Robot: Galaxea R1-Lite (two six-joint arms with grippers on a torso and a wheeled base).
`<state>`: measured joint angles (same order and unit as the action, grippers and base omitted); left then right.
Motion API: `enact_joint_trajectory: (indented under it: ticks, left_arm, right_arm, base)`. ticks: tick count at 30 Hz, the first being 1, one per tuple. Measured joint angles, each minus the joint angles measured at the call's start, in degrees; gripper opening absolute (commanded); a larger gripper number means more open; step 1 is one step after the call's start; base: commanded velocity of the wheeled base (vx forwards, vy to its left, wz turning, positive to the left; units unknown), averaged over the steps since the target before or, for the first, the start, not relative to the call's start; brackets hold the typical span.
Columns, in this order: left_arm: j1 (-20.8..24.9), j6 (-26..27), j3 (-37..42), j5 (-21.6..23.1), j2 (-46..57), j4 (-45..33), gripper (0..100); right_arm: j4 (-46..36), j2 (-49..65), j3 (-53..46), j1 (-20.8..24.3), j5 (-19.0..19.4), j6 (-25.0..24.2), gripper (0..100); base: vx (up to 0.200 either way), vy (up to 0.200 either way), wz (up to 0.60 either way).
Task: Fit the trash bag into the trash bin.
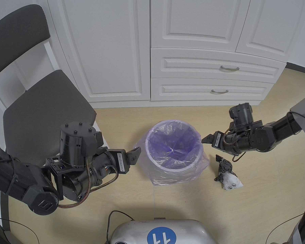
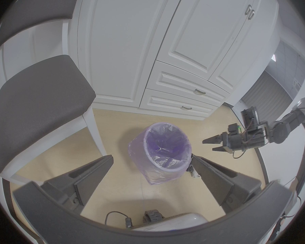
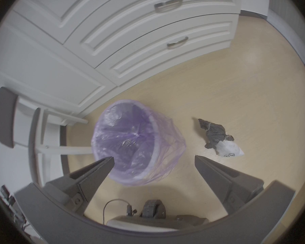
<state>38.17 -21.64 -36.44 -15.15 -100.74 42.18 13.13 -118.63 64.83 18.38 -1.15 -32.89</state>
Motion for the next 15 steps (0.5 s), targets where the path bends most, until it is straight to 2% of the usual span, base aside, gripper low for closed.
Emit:
enact_joint_trajectory:
  ticks: [3, 6, 15]
  left_arm:
    - [-0.1, 0.2, 0.1, 0.1, 0.3, 0.1, 100]
    - [-0.2, 0.2, 0.1, 0.1, 0.5, 0.2, 100]
    - [-0.3, 0.2, 0.1, 0.2, 0.7, 0.3, 100]
  right_arm:
    - [-2.5, -3.5, 3.7, 1.1, -4.1, -1.6, 100]
    - [-4.4, -7.1, 7.2, 2.8, -6.4, -3.6, 100]
    - [-5.7, -17.1, 17.4, 6.5, -10.0, -12.5, 100]
  base:
    - [0.000, 0.000, 0.00]
    - [0.000, 0.000, 0.00]
    - [0.000, 0.000, 0.00]
